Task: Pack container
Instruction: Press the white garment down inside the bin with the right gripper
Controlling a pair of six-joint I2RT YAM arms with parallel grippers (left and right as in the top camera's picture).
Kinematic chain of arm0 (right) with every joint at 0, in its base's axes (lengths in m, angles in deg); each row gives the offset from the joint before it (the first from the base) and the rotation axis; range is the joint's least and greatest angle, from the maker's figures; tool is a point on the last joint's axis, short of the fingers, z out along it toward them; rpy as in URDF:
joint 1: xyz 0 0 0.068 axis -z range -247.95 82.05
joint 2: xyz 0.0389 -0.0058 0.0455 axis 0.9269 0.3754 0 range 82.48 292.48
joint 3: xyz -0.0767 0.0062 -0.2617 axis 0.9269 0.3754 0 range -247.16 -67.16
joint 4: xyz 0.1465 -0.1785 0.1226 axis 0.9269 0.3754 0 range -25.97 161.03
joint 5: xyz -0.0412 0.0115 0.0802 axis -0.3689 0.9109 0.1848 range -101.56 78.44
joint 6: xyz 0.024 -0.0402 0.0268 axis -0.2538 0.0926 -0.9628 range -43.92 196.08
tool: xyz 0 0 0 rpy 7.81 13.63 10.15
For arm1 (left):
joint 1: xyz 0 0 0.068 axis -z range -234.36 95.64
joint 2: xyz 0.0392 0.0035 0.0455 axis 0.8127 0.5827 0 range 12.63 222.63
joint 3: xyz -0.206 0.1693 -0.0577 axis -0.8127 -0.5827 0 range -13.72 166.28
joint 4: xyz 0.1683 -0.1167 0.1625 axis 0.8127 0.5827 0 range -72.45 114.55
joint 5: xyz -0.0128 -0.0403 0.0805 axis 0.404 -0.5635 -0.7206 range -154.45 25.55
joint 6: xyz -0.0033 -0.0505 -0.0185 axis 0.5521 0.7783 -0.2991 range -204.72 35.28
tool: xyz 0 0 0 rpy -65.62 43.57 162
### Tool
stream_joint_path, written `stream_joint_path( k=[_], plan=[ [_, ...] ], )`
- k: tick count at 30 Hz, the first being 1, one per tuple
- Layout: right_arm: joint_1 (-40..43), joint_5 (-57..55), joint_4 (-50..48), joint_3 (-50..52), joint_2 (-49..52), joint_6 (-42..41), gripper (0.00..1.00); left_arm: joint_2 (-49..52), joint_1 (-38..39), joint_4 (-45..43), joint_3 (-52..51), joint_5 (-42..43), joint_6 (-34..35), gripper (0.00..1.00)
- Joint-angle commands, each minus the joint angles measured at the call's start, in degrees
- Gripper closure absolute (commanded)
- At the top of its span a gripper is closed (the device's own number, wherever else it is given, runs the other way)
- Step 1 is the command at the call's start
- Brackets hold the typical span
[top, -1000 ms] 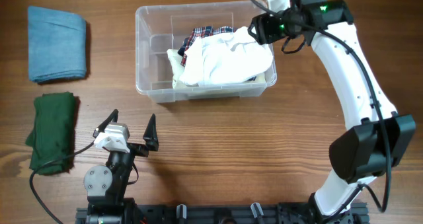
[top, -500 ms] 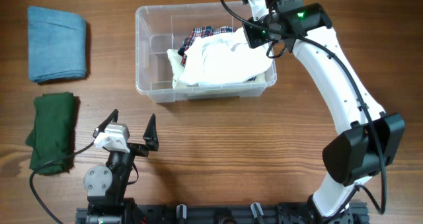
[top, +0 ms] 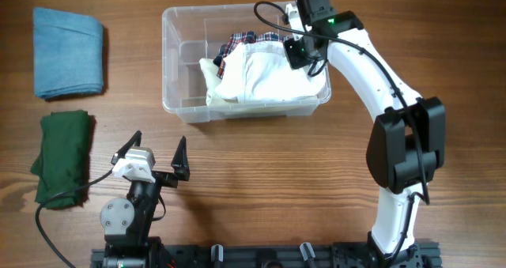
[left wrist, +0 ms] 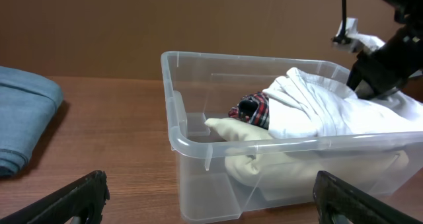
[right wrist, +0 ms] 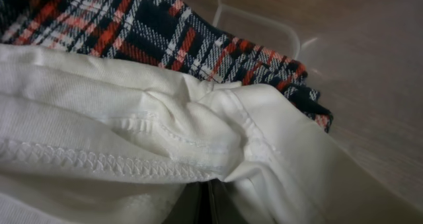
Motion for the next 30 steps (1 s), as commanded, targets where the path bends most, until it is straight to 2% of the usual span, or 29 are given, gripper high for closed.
stream_joint_path(
  k=[1, 7, 10, 15, 19, 24, 30],
  plan=[
    [0.0, -2.6, 0.0, 0.4, 1.8, -0.5, 0.96, -0.3, 0.3, 0.2, -0.4, -0.5, 0.3, 0.00],
    [0.0, -2.8, 0.1, -2.1, -1.0, -0.2, 0.95, -0.3, 0.3, 0.2, -0.3, -0.5, 0.3, 0.00],
    [0.0, -2.7, -0.5, -2.6, -3.9, -0.3, 0.74, -0.3, 0.3, 0.2, -0.4, -0.5, 0.3, 0.00],
    [0.0, -2.1, -0.6, -2.6, -9.4, -0.2, 0.69, -0.3, 0.3, 0.2, -0.4, -0.5, 0.3, 0.00],
    [-0.4, 5.2, -0.3, -2.6, -13.7, 0.9, 0.61, -0.3, 0.3, 0.2, -0.4, -0.5, 0.3, 0.00],
    [-2.6, 12.7, -0.1, -2.3, -14.0, 1.0, 0.58, -0.3, 0.3, 0.2, -0.4, -0.5, 0.3, 0.00],
    [-7.5, 12.8, -0.1, -1.0, -11.3, 0.7, 0.57, -0.3, 0.3, 0.2, -0.4, -0.5, 0.3, 0.00]
  ],
)
